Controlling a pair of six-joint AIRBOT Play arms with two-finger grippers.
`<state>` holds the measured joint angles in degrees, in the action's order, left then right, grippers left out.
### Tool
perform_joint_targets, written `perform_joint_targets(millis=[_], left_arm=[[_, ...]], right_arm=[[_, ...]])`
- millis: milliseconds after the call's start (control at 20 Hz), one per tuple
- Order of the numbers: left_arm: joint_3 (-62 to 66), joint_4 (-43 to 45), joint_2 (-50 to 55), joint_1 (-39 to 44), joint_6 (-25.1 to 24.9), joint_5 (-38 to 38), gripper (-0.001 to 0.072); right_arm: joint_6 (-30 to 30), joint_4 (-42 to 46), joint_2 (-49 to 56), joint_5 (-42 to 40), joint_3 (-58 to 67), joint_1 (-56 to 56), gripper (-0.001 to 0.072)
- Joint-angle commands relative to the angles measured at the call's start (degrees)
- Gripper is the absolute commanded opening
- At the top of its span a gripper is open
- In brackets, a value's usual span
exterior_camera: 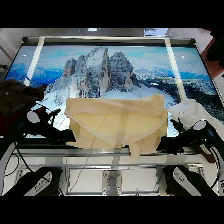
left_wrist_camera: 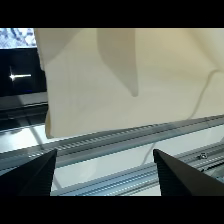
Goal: Fold the shirts.
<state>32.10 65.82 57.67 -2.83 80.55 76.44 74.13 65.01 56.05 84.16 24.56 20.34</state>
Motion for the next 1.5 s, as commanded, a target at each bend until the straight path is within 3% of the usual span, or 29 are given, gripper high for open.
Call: perform_joint_targets(millis=[0,200,500,750,950,1200,1250,1350,1450], left_arm=[[-0.02,-0.28,-0.04,-0.02,0.0,-0.11,0.0701],[-0.02,-0.31,-0.04,-0.04,0.0,-0.37,0.0701],[-0.02,-0.33,-0.04,-0.02,0.0,0.17,0.0701],[-0.02,-0.33,-0.04,-0.02,0.0,-0.2,0.0702],[-0.02,-0.39,-0.04,-0.02,0.0,-0.07,0.0701],[-0.02,-0.48,-0.04,-0.02,0.0,-0.52,0.0702],[-0.02,-0.48,-0.04,-0.02,0.0,-0.5,0.0702],[-0.02,-0.46,-0.04,-0.02,0.0,-0.37,0.0702],[-0.02,-0.46,-0.04,-0.02,0.0,-0.33,0.0701]], right_arm=[[0.37,-0.11,0.09,-0.26,-0.28,-0.09,0.0355],[1.36,-2.69,1.62,-2.56,-0.68,-0.48,0.0355],[2.67,-1.68,8.17,-3.08,-0.68,-10.8,0.0354],[3.15,-1.2,8.17,-3.48,-0.68,-10.71,0.0354],[6.64,-0.98,8.26,-11.06,-1.6,-10.73,0.0354],[7.13,-1.03,8.28,-12.28,-1.84,-10.73,0.034],[7.1,-1.2,8.28,-12.55,-1.84,-10.73,0.0294],[6.21,-1.42,8.28,-12.98,-1.81,-10.73,0.0026],[3.93,-3.15,8.28,-12.85,-1.81,-10.73,0.0029]])
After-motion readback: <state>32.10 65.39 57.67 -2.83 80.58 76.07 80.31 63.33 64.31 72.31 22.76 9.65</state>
